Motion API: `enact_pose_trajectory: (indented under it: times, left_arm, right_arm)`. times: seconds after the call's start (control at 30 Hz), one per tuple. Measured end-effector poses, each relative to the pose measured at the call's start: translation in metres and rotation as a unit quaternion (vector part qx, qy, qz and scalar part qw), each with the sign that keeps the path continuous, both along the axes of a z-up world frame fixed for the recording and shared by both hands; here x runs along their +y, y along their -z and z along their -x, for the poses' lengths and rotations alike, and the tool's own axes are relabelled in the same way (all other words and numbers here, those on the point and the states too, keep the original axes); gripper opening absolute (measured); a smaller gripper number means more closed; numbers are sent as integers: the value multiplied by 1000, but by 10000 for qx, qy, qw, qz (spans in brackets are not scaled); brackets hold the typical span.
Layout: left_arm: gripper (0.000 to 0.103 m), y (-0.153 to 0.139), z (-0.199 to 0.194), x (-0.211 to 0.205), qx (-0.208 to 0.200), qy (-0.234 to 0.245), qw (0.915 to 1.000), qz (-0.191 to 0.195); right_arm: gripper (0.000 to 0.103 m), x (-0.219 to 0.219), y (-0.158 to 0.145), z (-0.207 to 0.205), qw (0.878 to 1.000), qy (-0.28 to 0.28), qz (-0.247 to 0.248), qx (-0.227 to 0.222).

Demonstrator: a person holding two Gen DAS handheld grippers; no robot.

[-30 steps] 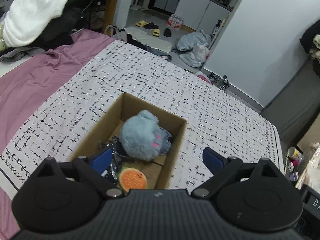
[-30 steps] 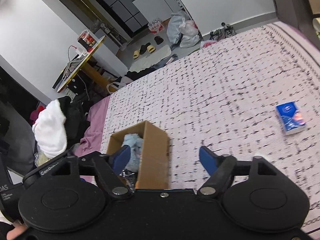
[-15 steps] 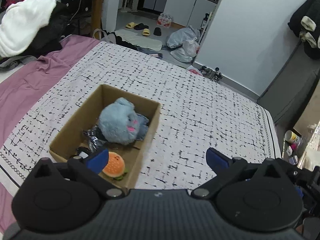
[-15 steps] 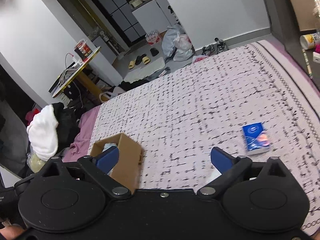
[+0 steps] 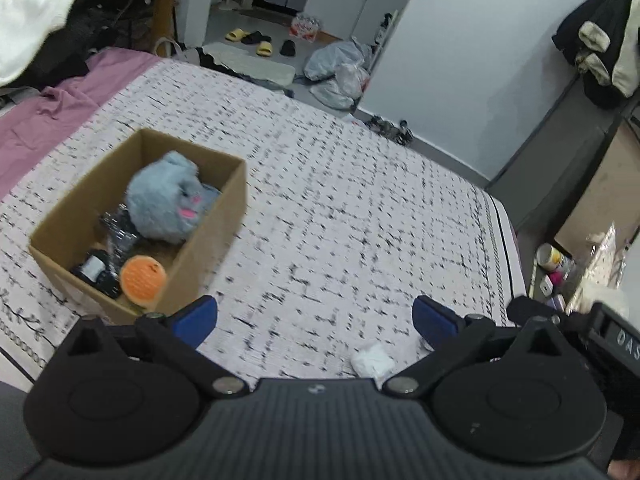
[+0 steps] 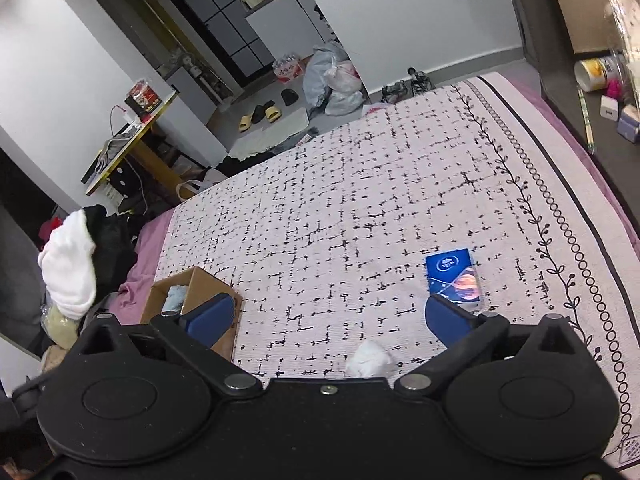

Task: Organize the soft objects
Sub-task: 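Move both grippers to the white tissue and blue tissue pack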

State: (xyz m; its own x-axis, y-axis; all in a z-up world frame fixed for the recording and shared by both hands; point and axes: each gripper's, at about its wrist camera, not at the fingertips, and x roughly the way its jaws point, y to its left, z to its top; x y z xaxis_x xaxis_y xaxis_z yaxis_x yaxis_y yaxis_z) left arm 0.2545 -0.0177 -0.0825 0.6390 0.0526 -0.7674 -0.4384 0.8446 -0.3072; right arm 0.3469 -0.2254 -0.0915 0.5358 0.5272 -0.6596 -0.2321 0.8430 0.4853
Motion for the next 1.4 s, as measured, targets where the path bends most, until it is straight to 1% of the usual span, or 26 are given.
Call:
enact_pose_trajectory:
  times: [0.07, 0.1, 0.17, 0.23, 0.33, 0.43, 0.53, 0.6, 0.67, 0.8, 0.93, 1.03, 1.13, 1.23, 1.27, 1.3, 1.33, 1.4]
  left_arm:
    - [103, 5, -6, -9, 122, 129, 9998, 53]
    - [103, 7, -9, -13, 210, 185, 9996, 34]
    - [103, 13, -15, -21, 360, 324, 9988, 48]
    - [103, 19, -20, -30, 454, 423, 9981, 4]
    - [103, 28, -28, -42, 645, 542, 9962, -221]
    - [103, 40, -37, -50, 799, 675, 9943, -185]
    - [103, 52, -46, -58, 957, 711, 9925, -263]
    - [103, 59, -50, -62, 1057, 697, 9918, -183]
    - [102, 66, -56, -64, 1113, 678, 9914, -67]
    - [102, 78, -68, -74, 1140, 816, 9901, -77]
    - [100, 93, -80, -81, 1214, 876, 9887, -20]
    - [99, 104, -87, -84, 1268, 887, 9880, -18]
    - [94, 116, -94, -84, 1369, 916, 9863, 7]
    - [85, 128, -101, -83, 1460, 939, 9847, 133]
    - [81, 132, -103, -82, 1502, 939, 9840, 174]
    - [75, 136, -105, -82, 1540, 922, 9835, 207]
    - [72, 139, -107, -81, 1591, 899, 9828, 249]
    - [60, 145, -111, -79, 1683, 870, 9812, 352]
  right_arm:
    - [103, -5, 4, -6, 9999, 26, -28, 104]
    - [103, -7, 6, -8, 9999, 47, 57, 146]
    - [103, -10, 11, -12, 9998, 64, 116, 113]
    - [103, -17, 20, -14, 9998, 131, -45, 156]
    - [103, -27, 36, -19, 9988, 271, -247, 339]
    - [103, -34, 47, -23, 9979, 341, -361, 425]
    - [103, -42, 54, -28, 9963, 433, -497, 549]
    - [103, -47, 58, -31, 9951, 491, -579, 636]
    - [103, -50, 64, -35, 9940, 524, -625, 724]
    - [103, -52, 73, -42, 9925, 566, -639, 878]
    - [102, -52, 77, -50, 9923, 531, -674, 890]
    - [97, -52, 81, -56, 9926, 544, -612, 898]
    - [92, -51, 89, -64, 9922, 548, -527, 988]
    - [86, -46, 98, -71, 9916, 523, -439, 1099]
    - [84, -44, 101, -73, 9914, 503, -421, 1132]
    - [83, -41, 103, -74, 9915, 473, -397, 1145]
    - [83, -39, 104, -75, 9919, 434, -371, 1132]
    - [81, -33, 107, -78, 9926, 352, -266, 1133]
